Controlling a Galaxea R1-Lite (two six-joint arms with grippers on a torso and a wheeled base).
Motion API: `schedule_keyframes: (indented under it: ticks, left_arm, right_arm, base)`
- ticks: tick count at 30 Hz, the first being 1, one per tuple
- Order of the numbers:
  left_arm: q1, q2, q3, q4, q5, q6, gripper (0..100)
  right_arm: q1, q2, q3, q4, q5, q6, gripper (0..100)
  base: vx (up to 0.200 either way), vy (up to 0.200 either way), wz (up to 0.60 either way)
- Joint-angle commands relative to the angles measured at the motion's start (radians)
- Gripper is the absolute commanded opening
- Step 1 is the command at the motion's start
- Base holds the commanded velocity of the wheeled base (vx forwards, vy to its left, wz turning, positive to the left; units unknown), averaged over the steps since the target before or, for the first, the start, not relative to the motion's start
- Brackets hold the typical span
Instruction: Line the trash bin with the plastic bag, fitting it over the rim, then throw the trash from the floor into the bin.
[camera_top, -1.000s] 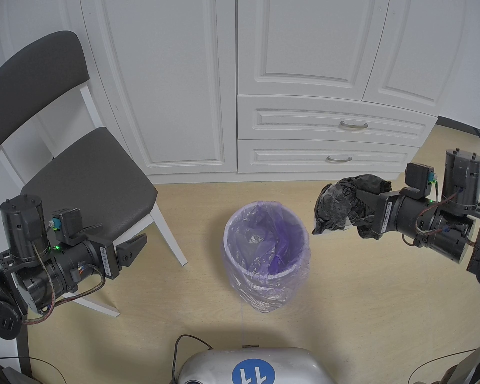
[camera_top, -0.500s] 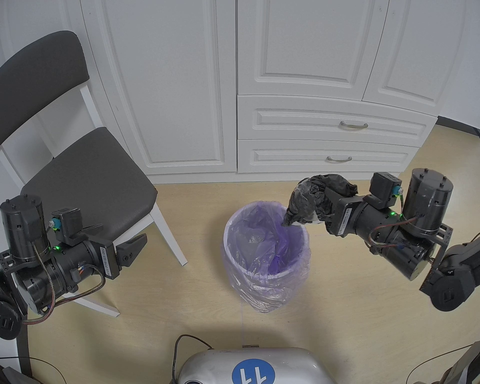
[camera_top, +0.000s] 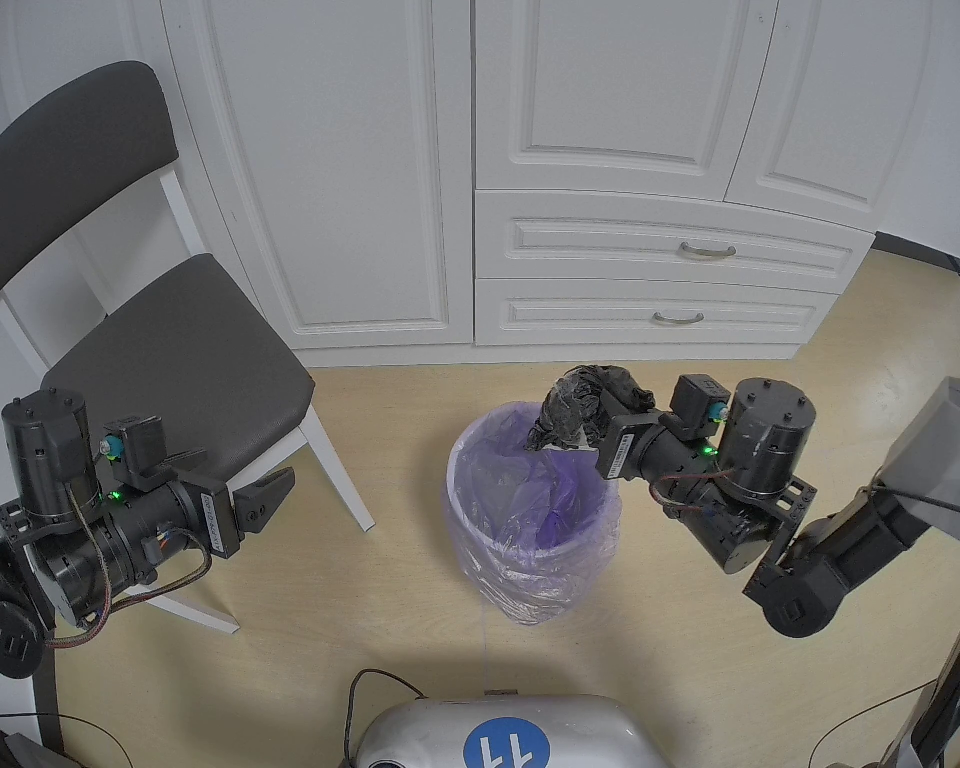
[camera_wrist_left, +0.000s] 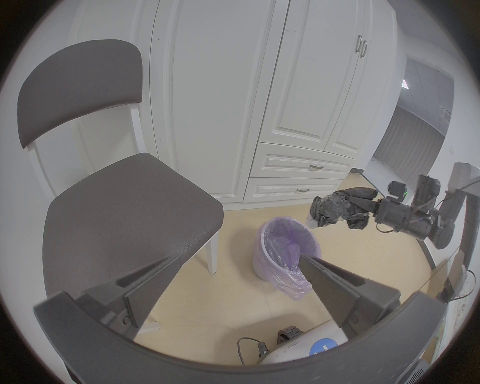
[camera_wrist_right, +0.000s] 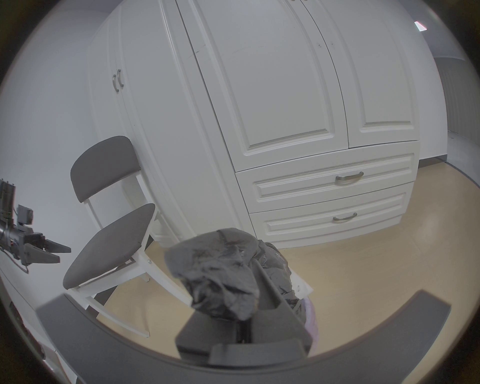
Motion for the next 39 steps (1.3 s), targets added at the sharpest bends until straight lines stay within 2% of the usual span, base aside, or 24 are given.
schedule_keyframes:
  ticks: [1, 16, 27, 36, 39]
  left_arm:
    - [0.0, 0.004, -0.003, -0.001, 0.001, -0.001, 100]
    - [0.0, 0.013, -0.006, -0.001, -0.001, -0.001, 100]
    - [-0.001, 0.024, -0.003, -0.002, -0.001, -0.001, 100]
    - [-0.001, 0.027, -0.001, -0.002, -0.001, -0.001, 100]
    - [-0.001, 0.027, 0.0, -0.002, -0.001, -0.001, 100]
  right_arm:
    - [-0.005, 0.13, -0.059, -0.021, -0.015, 0.005, 0]
    - [-0.008, 0.328, -0.206, -0.007, -0.021, 0.137, 0]
    - [-0.018, 0.488, -0.301, -0.007, -0.021, 0.16, 0]
    - [0.005, 0.503, -0.312, 0.002, -0.003, 0.254, 0]
    - [0.022, 0.489, -0.312, 0.074, -0.001, 0.297, 0]
  base:
    - [0.0, 0.0, 0.0]
    - [0.0, 0.0, 0.0]
    - [0.0, 0.0, 0.0]
    - [0.0, 0.0, 0.0]
    - [0.0, 0.0, 0.0]
